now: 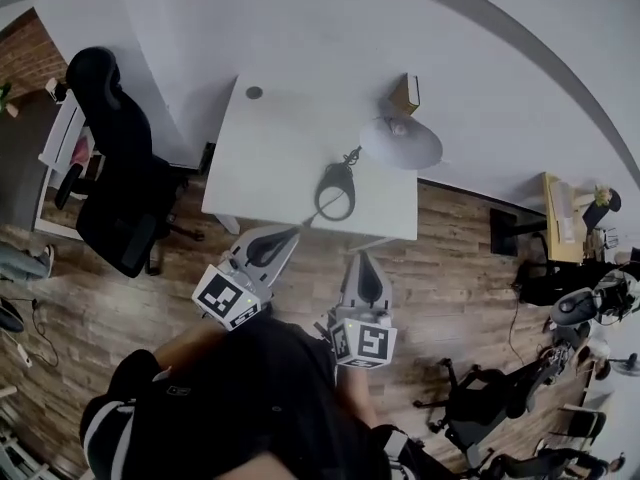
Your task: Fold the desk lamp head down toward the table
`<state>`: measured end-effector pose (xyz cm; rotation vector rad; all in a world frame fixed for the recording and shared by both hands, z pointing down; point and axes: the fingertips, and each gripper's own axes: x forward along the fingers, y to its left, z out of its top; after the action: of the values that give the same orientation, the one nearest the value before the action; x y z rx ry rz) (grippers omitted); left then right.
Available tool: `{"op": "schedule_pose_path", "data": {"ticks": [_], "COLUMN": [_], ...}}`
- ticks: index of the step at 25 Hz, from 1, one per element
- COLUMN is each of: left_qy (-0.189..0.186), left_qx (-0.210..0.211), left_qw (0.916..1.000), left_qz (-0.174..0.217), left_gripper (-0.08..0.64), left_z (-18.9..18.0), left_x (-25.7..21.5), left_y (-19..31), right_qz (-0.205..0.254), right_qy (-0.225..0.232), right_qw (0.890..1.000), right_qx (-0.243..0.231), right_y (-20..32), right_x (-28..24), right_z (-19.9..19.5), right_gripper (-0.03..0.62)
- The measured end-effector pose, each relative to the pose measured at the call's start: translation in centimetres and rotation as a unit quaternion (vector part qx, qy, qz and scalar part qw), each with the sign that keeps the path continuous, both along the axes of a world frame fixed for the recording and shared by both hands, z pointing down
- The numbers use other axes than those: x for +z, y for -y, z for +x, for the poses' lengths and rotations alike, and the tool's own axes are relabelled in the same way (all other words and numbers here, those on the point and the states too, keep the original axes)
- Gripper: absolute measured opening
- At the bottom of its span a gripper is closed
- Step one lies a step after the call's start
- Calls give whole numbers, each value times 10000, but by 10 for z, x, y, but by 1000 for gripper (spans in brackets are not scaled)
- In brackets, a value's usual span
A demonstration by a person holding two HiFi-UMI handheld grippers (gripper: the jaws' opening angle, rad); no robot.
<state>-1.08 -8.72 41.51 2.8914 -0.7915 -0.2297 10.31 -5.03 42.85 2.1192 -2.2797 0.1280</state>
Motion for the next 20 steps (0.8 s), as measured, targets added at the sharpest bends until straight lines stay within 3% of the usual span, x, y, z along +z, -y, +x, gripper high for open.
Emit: {"op": "schedule_pose_path", "data": {"ticks": [6,11,20], "left_qy": [-1,-65,-1], "left_qx": [308,291,196], "left_qw": [9994,9992,9991], "left_qz": [178,257,372], "left_gripper": [23,25,26], "left_z": [10,17,57], "left_x": [-13,-23,-36], "left_y": [45,69,103], "right_qz": [9,134,316], "right_qy": [-45,-88,-64], "right_qw": [9993,9986,9981], "right_qx": [360,512,517], "right_y": [37,60,98], "right_x": [-13,-25,-47], "right_z": [15,35,84], "right_gripper": [14,14,73]}}
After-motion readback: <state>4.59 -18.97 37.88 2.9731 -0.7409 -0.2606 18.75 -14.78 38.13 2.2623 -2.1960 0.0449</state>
